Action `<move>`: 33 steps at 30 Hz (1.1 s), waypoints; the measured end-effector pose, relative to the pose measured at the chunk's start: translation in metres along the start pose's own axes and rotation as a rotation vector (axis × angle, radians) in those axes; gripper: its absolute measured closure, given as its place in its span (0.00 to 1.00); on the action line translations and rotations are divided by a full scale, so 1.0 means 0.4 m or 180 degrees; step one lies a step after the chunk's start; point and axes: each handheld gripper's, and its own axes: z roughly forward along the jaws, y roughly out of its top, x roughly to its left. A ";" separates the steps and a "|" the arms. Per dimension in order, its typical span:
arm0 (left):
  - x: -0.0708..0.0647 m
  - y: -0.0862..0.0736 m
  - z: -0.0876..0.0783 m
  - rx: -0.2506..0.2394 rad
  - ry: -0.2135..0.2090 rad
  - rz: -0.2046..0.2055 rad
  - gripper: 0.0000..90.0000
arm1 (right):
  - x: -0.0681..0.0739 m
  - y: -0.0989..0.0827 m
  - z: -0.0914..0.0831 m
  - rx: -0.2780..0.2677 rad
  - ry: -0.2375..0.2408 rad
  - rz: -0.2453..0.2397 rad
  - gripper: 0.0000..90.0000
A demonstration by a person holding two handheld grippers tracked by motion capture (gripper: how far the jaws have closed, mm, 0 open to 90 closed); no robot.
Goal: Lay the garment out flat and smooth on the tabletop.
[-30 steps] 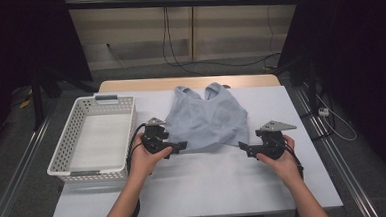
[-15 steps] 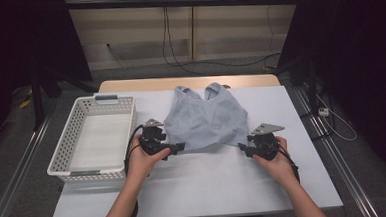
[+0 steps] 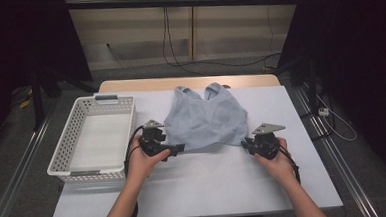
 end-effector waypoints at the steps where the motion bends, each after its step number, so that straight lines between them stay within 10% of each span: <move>1: 0.000 0.001 0.000 0.0006 -0.0003 0.0003 0.09 | -0.001 0.000 0.000 -0.0002 0.0001 0.0014 0.87; 33: -0.011 0.002 -0.004 0.0000 -0.0054 0.0033 0.09 | -0.006 0.008 -0.043 -0.0322 0.0061 0.0103 0.93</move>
